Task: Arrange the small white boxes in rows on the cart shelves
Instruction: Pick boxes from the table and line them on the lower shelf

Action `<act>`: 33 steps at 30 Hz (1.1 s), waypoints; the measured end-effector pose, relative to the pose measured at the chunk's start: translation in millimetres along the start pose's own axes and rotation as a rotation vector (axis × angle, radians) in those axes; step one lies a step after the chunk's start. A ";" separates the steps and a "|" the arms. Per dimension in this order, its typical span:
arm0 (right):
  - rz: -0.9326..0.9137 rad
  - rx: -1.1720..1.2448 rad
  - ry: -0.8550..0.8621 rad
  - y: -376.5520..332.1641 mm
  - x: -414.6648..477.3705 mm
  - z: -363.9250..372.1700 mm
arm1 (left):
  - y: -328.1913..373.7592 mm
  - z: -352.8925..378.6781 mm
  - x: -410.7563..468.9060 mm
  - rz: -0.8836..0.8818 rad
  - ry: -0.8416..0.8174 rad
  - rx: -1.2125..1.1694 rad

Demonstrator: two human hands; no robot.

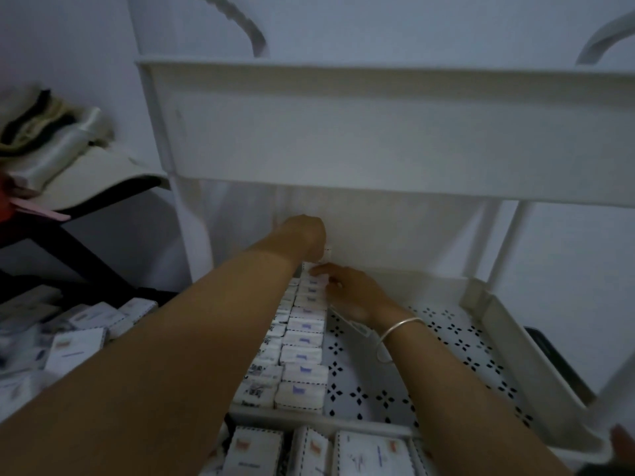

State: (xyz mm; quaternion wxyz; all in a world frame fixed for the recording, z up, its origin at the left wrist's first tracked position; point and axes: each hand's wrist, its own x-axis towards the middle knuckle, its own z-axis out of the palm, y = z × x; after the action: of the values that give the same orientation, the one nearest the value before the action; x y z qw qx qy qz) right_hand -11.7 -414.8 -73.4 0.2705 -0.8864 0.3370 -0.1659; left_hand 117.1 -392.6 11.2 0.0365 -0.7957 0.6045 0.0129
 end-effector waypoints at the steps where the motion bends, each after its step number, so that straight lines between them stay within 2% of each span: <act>1: -0.001 -0.006 0.001 -0.5 -0.2 -0.3 | -0.6 4.6 0.7 -0.003 -0.005 0.002; 11: 0.027 -0.016 0.035 -2.7 -2.4 2.4 | 1.8 24.0 -1.8 -0.012 -0.041 -0.035; 16: 0.045 0.065 0.077 -3.6 -6.2 3.9 | -0.5 23.7 -7.9 0.017 0.118 -0.092; 29: 0.092 0.042 0.055 0.1 -0.5 8.6 | -4.3 34.1 -2.6 -0.024 0.087 -0.160; 33: 0.161 0.088 0.169 -4.2 -0.9 -1.8 | -2.6 30.2 -9.9 -0.021 0.040 -0.164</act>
State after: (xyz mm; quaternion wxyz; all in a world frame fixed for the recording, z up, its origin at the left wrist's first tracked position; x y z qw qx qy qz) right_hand -11.1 -412.2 -69.6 0.2921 -0.8266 0.4211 -0.2323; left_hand 117.6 -380.2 -18.2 -0.0405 -0.8024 0.5936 0.0461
